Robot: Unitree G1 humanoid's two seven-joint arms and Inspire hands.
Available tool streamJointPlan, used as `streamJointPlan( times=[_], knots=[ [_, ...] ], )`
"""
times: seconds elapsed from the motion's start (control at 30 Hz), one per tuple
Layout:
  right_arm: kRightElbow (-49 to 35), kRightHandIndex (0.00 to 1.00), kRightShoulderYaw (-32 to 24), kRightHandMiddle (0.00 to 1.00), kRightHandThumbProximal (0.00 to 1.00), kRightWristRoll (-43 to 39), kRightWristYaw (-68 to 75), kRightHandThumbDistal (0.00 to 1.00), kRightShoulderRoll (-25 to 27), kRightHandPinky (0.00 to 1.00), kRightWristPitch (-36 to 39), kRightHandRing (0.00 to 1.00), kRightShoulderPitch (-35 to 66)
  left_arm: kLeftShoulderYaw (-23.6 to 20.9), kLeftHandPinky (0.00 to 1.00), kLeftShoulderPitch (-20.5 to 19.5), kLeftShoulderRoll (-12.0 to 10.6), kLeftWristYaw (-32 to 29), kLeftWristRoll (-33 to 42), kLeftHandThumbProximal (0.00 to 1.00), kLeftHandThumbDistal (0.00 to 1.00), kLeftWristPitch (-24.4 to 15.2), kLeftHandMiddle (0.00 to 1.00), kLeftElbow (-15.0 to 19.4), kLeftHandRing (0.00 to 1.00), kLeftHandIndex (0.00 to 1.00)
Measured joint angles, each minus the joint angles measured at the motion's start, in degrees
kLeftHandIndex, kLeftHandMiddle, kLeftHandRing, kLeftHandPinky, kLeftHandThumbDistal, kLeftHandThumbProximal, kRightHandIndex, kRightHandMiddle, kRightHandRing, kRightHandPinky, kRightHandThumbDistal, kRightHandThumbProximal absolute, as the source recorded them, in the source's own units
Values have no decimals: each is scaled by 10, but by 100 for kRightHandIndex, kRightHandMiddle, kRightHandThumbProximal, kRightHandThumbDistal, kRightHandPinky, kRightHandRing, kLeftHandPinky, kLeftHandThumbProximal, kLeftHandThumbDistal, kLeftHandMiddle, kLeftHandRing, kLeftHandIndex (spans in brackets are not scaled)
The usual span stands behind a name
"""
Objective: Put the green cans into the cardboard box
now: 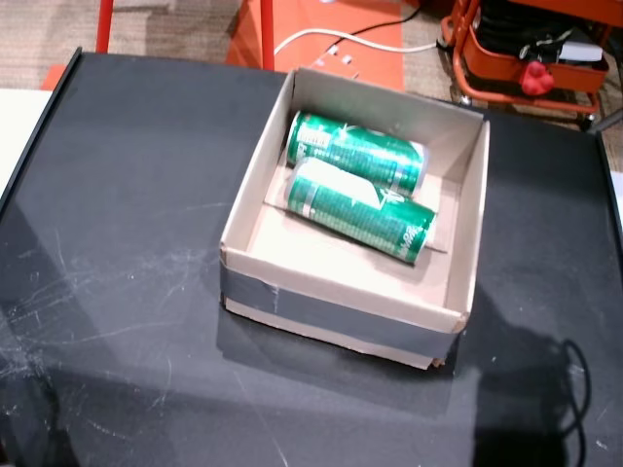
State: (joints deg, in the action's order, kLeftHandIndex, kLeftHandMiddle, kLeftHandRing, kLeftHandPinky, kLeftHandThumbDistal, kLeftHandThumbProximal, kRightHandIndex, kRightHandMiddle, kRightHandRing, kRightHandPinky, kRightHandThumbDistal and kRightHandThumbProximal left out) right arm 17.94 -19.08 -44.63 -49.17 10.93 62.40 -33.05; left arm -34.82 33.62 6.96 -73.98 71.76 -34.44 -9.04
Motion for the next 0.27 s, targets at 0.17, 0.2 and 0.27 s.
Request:
streamJointPlan(
  times=[0.17, 0.2, 0.27],
  knots=[
    [44, 70, -5, 81, 81, 12, -12, 100, 1, 100, 19, 91, -36, -12, 95, 13, 8, -8, -2, 73, 82, 34, 93, -15, 99, 88],
    [53, 69, -7, 80, 81, 21, -11, 100, 1, 100, 28, 91, -44, -12, 94, 15, 10, -10, -2, 71, 83, 40, 93, -16, 98, 88],
    [66, 69, -8, 80, 81, 29, -11, 100, 3, 100, 39, 91, -57, -12, 93, 17, 10, -11, -3, 70, 87, 54, 93, -16, 98, 88]
  ],
)
